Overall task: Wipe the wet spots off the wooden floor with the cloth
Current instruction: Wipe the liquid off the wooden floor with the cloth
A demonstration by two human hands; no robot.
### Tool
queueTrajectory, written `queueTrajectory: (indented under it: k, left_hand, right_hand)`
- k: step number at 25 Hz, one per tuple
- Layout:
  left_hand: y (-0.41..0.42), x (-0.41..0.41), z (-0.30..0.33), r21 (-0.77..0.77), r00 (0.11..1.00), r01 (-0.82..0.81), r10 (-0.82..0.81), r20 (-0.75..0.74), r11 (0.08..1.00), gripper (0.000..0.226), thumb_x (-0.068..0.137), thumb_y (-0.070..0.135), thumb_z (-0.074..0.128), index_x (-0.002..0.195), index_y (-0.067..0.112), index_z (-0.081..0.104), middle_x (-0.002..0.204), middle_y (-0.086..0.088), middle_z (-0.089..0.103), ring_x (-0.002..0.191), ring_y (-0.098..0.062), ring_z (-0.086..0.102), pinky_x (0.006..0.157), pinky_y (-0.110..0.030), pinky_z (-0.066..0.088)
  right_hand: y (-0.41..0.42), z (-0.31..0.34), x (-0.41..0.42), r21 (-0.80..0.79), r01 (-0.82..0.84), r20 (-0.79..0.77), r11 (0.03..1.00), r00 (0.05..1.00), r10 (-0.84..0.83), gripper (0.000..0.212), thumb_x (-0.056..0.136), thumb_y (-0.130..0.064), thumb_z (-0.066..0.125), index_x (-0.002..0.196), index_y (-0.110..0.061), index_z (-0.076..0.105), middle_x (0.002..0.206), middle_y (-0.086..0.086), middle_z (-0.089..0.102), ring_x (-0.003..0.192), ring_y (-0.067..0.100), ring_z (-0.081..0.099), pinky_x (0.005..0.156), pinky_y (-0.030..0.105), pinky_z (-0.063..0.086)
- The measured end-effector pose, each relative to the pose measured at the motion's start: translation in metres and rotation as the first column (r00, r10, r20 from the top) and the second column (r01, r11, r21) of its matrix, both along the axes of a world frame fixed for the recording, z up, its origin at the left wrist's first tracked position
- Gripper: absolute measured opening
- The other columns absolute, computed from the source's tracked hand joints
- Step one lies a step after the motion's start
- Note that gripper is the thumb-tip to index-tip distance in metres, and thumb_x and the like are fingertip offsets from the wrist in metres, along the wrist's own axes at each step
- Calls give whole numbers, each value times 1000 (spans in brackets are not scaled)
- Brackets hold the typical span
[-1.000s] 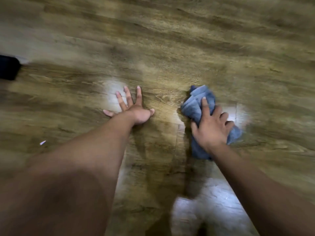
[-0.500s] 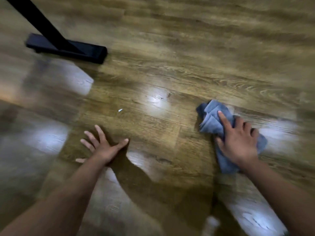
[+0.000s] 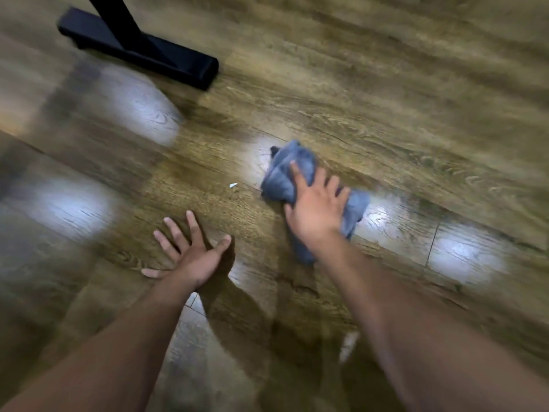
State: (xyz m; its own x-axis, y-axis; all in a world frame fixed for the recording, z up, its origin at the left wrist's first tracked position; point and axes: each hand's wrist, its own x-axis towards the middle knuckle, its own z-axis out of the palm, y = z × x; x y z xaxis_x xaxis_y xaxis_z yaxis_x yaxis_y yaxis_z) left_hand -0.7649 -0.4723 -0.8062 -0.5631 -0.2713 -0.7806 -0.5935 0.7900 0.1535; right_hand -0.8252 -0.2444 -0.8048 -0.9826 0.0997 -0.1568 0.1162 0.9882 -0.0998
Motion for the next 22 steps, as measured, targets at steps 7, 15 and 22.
queueTrajectory:
  k: [7, 15, 22]
  left_hand:
    - [0, -3, -7, -24, 1000, 2, -2, -30, 1000, 84, 95, 74, 30, 148, 51, -30, 152, 8, -51, 144, -25, -43, 103, -82, -9]
    - [6, 1, -1, -60, 997, 20, -25, -80, 998, 81, 98, 70, 28, 151, 46, -28, 155, 4, -48, 145, -26, -41, 102, -83, -7]
    - [15, 0, -7, -103, 994, 34, -44, -99, 994, 75, 103, 59, 30, 155, 43, -22, 158, -10, -43, 146, -36, -38, 108, -79, -5]
  right_hand:
    - [20, -3, 40, 1, -284, -49, 959, 958, 284, 81, 80, -54, 57, 152, -45, 22, 133, 9, 46, 107, 34, 43, 91, 50, 32]
    - [171, -3, 44, 82, 549, 33, 832, 832, -553, 76, 89, -48, 57, 153, -38, 18, 143, 26, 32, 129, 50, 33, 108, 66, 23]
    - [15, 5, 158, 36, -21, 28, 999, 999, 20, 81, 79, -52, 54, 153, -43, 23, 139, 15, 43, 112, 39, 45, 98, 54, 31]
